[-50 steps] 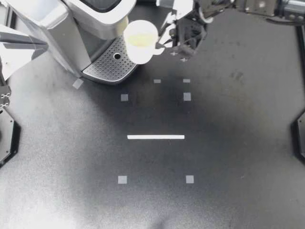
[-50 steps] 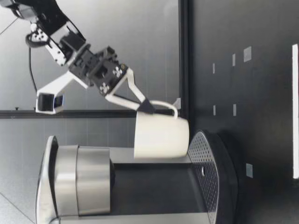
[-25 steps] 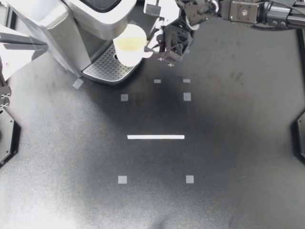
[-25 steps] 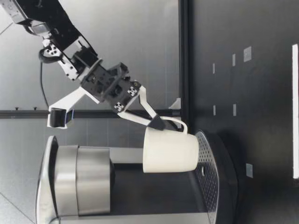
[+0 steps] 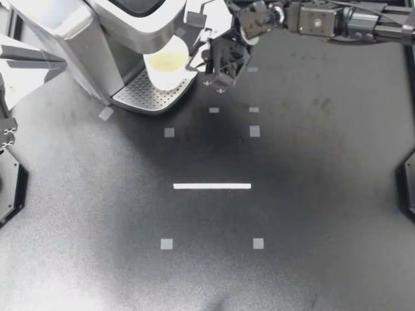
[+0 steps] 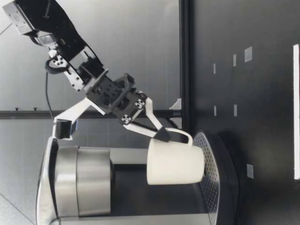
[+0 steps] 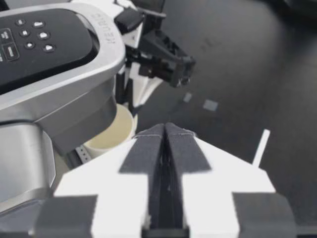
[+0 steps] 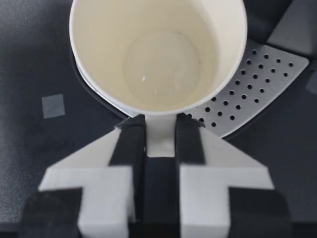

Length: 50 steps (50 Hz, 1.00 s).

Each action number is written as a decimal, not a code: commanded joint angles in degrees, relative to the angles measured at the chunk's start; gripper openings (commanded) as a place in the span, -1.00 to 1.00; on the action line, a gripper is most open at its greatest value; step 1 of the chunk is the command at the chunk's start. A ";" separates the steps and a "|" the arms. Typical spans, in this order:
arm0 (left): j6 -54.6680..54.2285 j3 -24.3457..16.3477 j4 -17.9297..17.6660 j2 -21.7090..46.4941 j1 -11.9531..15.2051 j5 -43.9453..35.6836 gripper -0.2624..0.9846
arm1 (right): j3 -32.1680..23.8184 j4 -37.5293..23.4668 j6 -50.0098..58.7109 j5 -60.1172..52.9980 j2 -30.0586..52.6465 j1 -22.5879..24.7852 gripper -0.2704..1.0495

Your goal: Place the coffee capsule inside the capsule container, then place the cup onto the center of the cup tray.

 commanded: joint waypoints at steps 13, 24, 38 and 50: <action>-0.09 -0.35 0.35 0.00 -0.09 -0.35 -0.40 | -2.90 -0.18 0.09 -0.97 0.00 0.35 -0.47; -0.18 -0.35 0.26 0.09 -0.09 -0.26 -0.40 | -2.90 -0.18 0.18 -2.20 0.26 0.44 -0.41; -0.35 -0.26 0.35 0.00 -0.09 -0.35 -0.40 | -2.90 -0.18 -0.09 -2.46 0.09 1.49 0.33; -0.44 -0.18 0.26 0.09 -0.09 -0.35 -0.40 | -2.55 -0.26 0.18 -2.64 -1.32 1.76 0.37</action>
